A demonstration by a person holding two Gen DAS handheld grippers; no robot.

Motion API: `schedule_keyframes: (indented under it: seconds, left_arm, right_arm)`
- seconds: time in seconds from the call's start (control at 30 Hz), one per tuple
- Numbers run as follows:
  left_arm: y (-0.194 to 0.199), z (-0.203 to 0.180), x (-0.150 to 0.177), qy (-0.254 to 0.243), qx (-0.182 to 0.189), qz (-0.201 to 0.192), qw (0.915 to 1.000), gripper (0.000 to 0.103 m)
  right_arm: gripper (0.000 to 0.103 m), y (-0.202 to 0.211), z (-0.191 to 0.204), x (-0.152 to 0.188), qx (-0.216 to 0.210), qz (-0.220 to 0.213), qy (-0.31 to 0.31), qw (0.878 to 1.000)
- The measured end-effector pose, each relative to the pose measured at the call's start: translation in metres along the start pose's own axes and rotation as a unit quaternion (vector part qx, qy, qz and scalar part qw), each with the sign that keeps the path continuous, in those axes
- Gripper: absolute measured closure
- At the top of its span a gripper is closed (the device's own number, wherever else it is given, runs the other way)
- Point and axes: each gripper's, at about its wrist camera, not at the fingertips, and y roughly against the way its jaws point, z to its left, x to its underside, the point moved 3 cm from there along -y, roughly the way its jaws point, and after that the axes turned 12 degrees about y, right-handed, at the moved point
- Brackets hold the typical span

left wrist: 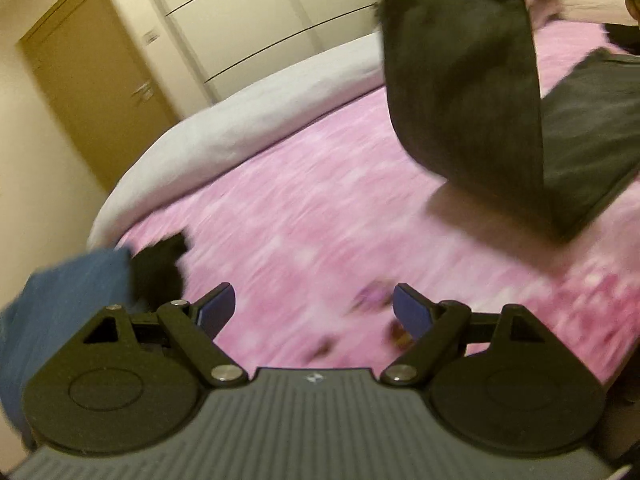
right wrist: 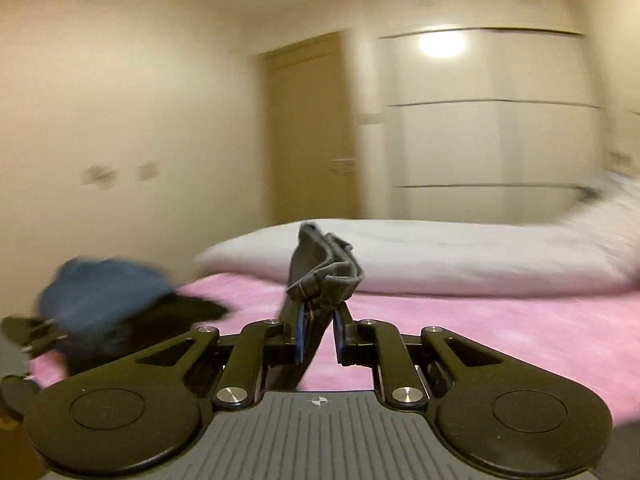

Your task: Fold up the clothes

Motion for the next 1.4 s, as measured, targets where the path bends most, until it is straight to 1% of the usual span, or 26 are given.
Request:
schedule_keyframes:
  seconds: [0.07,0.13,0.17,0.23,0.27,0.3,0.4,0.47,0.57,0.6,0.63,0.7,0.77,0.8,0.93,1.0,1.03,1.07,1.13,1.23,1.27,1.33,1.4]
  left_arm:
    - [-0.007,-0.028,-0.016,-0.019,0.026,-0.002,0.9995,0.019]
    - [-0.014,-0.056,-0.030,-0.039,0.051,0.000,0.9979,0.019]
    - [-0.018,-0.069,-0.036,-0.050,0.061,0.000,0.9969,0.019]
    - [-0.026,-0.092,-0.048,-0.072,0.079,0.002,0.9943,0.019]
    - [-0.031,-0.102,-0.053,-0.083,0.086,0.003,0.9928,0.019]
    - [-0.036,-0.112,-0.058,-0.094,0.094,0.005,0.9912,0.019]
    - [-0.052,-0.138,-0.070,-0.123,0.110,0.012,0.9862,0.019]
    - [-0.060,-0.154,-0.077,-0.134,0.119,0.015,0.9837,0.019]
    - [-0.072,-0.172,-0.085,-0.140,0.136,0.019,0.9806,0.019]
    - [-0.077,-0.176,-0.086,-0.138,0.141,0.022,0.9800,0.019]
    - [-0.081,-0.181,-0.087,-0.137,0.147,0.025,0.9793,0.019]
    - [-0.090,-0.189,-0.089,-0.133,0.159,0.036,0.9776,0.019]
    - [-0.100,-0.196,-0.092,-0.129,0.169,0.048,0.9760,0.019]
    - [-0.105,-0.199,-0.092,-0.128,0.172,0.054,0.9753,0.019]
    - [-0.123,-0.201,-0.094,-0.114,0.181,0.080,0.9735,0.020]
    - [-0.133,-0.199,-0.093,-0.089,0.193,0.095,0.9724,0.021]
    - [-0.140,-0.198,-0.092,-0.079,0.196,0.105,0.9718,0.021]
    - [-0.146,-0.197,-0.091,-0.070,0.197,0.115,0.9710,0.021]
    - [-0.158,-0.198,-0.084,-0.058,0.202,0.132,0.9687,0.021]
    - [-0.171,-0.201,-0.074,-0.045,0.210,0.137,0.9670,0.018]
    - [-0.174,-0.200,-0.073,-0.037,0.213,0.135,0.9671,0.016]
    - [-0.175,-0.198,-0.072,-0.030,0.219,0.134,0.9661,0.016]
    - [-0.173,-0.196,-0.074,-0.034,0.222,0.135,0.9651,0.017]
  right_arm:
    - [0.090,0.005,-0.039,0.037,0.024,0.034,-0.077,0.996]
    - [0.090,0.011,-0.077,0.074,0.047,0.067,-0.153,0.985]
    - [0.089,0.014,-0.096,0.092,0.059,0.084,-0.190,0.976]
    - [0.089,0.020,-0.133,0.129,0.082,0.116,-0.264,0.954]
    - [0.090,0.021,-0.143,0.144,0.087,0.126,-0.290,0.945]
    - [0.090,0.022,-0.144,0.151,0.084,0.128,-0.298,0.942]
    - [0.090,0.023,-0.147,0.161,0.076,0.127,-0.305,0.941]
    - [0.090,0.032,-0.155,0.164,0.070,0.126,-0.308,0.940]
    - [0.090,0.030,-0.161,0.158,0.065,0.131,-0.285,0.947]
    - [0.090,0.031,-0.162,0.159,0.066,0.135,-0.283,0.947]
    - [0.090,0.030,-0.164,0.161,0.068,0.141,-0.286,0.945]
    - [0.090,0.030,-0.168,0.167,0.076,0.165,-0.301,0.936]
    - [0.090,0.026,-0.170,0.177,0.078,0.176,-0.321,0.927]
    - [0.090,0.024,-0.171,0.179,0.077,0.180,-0.325,0.925]
    - [0.088,0.023,-0.175,0.178,0.063,0.193,-0.322,0.925]
    - [0.081,0.028,-0.178,0.174,0.064,0.197,-0.316,0.926]
    - [0.073,0.031,-0.178,0.171,0.069,0.198,-0.310,0.927]
    - [0.068,0.036,-0.177,0.165,0.076,0.197,-0.296,0.932]
    - [0.066,0.045,-0.172,0.151,0.100,0.189,-0.253,0.944]
    - [0.065,0.048,-0.164,0.128,0.123,0.169,-0.186,0.960]
    - [0.064,0.045,-0.161,0.122,0.119,0.163,-0.167,0.965]
    - [0.064,0.030,-0.154,0.115,0.090,0.159,-0.137,0.974]
    - [0.064,0.009,-0.150,0.113,0.061,0.167,-0.108,0.978]
